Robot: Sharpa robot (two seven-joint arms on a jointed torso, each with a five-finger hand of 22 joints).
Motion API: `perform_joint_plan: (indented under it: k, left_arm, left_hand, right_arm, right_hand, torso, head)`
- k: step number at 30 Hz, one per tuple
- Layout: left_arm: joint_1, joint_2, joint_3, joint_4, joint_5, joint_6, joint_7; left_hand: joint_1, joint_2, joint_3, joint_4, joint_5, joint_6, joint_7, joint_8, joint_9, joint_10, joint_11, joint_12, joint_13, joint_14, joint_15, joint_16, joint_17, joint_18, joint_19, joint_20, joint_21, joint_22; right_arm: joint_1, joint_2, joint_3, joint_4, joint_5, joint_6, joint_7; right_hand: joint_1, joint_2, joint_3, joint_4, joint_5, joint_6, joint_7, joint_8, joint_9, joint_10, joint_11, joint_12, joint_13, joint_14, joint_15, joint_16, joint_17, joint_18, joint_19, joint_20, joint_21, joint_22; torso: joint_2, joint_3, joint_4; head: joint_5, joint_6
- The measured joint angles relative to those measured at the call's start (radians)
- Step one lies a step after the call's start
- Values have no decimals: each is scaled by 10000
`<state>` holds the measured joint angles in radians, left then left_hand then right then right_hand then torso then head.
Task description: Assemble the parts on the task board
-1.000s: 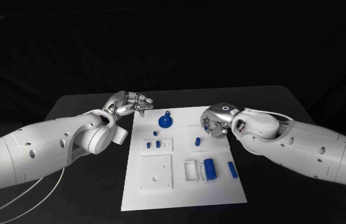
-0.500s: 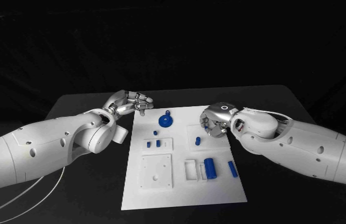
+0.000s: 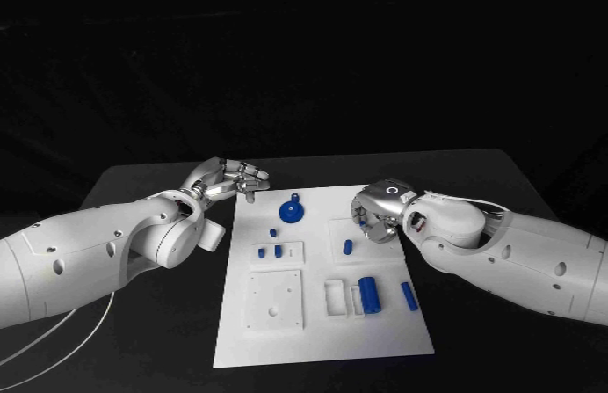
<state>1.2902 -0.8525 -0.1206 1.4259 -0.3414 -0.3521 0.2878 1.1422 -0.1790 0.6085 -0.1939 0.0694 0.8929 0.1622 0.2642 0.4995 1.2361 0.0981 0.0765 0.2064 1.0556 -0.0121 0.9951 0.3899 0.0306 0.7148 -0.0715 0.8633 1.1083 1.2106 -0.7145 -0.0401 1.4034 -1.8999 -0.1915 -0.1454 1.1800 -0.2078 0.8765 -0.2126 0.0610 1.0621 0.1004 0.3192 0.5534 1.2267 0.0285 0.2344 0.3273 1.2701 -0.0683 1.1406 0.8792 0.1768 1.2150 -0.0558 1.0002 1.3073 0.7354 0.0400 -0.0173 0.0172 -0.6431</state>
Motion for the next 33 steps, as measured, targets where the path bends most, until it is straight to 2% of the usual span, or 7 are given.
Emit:
perform_joint_plan:
  k: [19, 24, 33]
  left_arm:
    - [0, -10, 0, -94, 3, -6, 14]
    - [0, -10, 0, -140, 4, -9, 18]
    - [0, -8, 0, -199, 16, -11, 25]
  left_hand:
    - [0, 0, 0, 0, 0, 0, 0, 0, -1, 1, -1, 0, 0, 0, 0, -38, 1, -1, 0, 0, 0, 0]
    - [0, 0, 0, 0, 34, 0, 0, 0, -1, 1, -1, 0, 0, 0, 0, -38, 1, 0, 0, 0, 0, 0]
    - [0, 0, 0, 0, 34, 0, 0, 0, -1, 1, -2, 0, 0, 0, 0, -38, 1, 0, 0, 0, 0, 1]
  right_arm:
    - [-73, -220, -38, 325, -207, -474, -193]
    - [-75, -300, 35, 485, -199, -632, -180]
    - [-75, -540, 278, 872, -36, -893, -86]
  right_hand:
    - [89, -94, 169, 115, -41, 40, -40, 51, 31, 69, -5, -65, 32, 88, -43, -1, -47, -2, 71, -31, 34, 0]
    - [88, -95, 206, 153, -69, 40, -41, 50, 36, 79, -14, -66, 97, 91, -41, -1, -47, -2, 108, -36, 47, 8]
    - [129, -137, 248, 196, -70, 74, -73, 51, 44, 87, -18, -112, 97, 142, -55, -1, -58, -1, 128, -50, 47, 8]
  torso:
    - [-3, -2, 0]
    - [-3, -2, -2]
    - [-5, 1, -3]
  head:
    - [58, 33]
    - [59, 56]
    - [70, 69]
